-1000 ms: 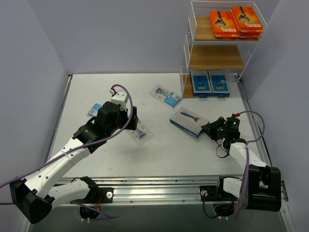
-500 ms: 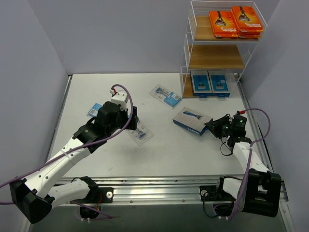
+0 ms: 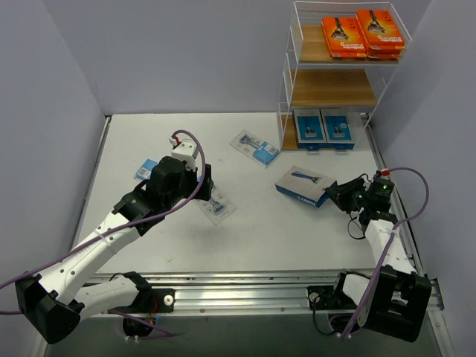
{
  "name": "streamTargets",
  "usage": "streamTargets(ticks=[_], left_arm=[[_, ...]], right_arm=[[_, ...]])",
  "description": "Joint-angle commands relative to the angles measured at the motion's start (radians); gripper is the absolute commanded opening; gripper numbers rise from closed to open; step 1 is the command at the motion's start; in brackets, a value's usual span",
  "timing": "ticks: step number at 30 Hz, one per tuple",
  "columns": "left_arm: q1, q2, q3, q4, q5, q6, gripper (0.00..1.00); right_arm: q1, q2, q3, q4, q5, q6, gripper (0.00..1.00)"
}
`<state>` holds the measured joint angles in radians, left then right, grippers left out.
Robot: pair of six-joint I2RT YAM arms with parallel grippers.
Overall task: Place and organize the shaving razors onto the shelf
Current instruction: Grab a shaving razor with the right arm, then place the shaving razor onto shelf
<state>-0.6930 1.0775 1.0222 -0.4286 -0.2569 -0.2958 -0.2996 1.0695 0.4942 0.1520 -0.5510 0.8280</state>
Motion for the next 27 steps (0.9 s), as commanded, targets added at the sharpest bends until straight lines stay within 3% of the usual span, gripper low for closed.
streamTargets(ticks=[1, 27], left_arm=[[-0.003, -0.001, 0.012, 0.04, -0.001, -0.005, 0.91], [-0.005, 0.002, 0.01, 0.04, -0.01, -0.005, 0.91]], right_arm=[[-0.03, -0.04, 0.049, -0.002, -0.069, -0.017, 0.0], [-0.104, 0.018, 0.156, 0.035, -0.187, 0.022, 0.0]])
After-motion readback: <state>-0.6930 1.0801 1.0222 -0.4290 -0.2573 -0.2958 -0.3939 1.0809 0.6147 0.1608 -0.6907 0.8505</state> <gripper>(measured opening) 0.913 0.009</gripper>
